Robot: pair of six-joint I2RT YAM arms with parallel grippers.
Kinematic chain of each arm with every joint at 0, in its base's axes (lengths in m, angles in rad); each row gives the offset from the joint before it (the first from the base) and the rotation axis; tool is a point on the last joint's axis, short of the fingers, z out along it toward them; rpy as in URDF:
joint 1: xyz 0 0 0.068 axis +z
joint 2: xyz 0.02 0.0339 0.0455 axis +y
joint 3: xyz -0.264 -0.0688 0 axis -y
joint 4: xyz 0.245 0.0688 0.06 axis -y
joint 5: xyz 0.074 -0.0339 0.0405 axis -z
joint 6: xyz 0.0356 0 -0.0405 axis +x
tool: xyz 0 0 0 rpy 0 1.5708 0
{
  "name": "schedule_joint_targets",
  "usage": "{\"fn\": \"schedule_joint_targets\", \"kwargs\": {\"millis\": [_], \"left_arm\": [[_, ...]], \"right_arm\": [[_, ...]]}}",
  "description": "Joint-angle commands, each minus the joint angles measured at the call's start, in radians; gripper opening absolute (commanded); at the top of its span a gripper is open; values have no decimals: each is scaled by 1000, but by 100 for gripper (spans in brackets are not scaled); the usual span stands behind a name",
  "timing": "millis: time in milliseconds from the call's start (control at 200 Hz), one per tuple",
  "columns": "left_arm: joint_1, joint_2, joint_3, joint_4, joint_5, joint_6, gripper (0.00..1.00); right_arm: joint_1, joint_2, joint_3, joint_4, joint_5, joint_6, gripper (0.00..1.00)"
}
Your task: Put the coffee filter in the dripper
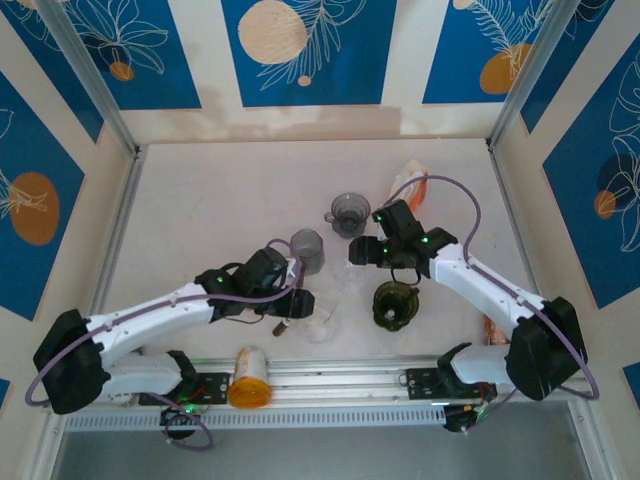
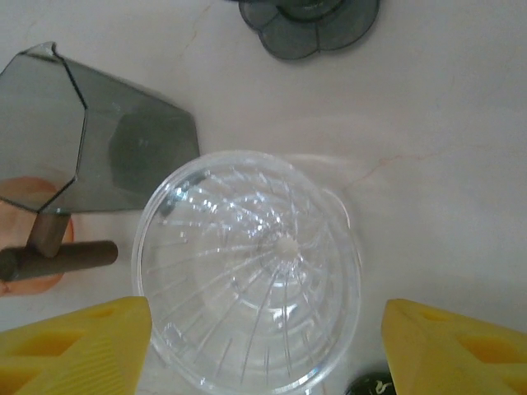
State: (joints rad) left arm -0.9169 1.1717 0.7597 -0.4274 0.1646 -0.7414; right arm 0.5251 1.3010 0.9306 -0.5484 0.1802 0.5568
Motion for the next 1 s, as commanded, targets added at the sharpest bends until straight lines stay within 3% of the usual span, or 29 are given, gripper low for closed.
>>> {"fn": "schedule_joint_targets", "kwargs": {"millis": [0, 300, 480, 785, 995], "left_arm": [[-8, -68, 51, -76, -108, 32, 72], [-8, -254, 25, -151, -274, 57, 100], [-8, -373, 0, -170, -361, 65, 100], [-7, -462, -11, -219, -423, 61, 100], [-8, -483, -22, -229, -438, 48, 100]], "right_arm": [[-31, 50, 35, -33, 1, -38, 71], [-83, 143, 27, 9, -62, -56, 56], [-83, 154, 15, 35, -101, -65, 37], [-75, 189, -1, 58, -136, -56, 33], [-61, 180, 8, 50, -128, -54, 16]]}}
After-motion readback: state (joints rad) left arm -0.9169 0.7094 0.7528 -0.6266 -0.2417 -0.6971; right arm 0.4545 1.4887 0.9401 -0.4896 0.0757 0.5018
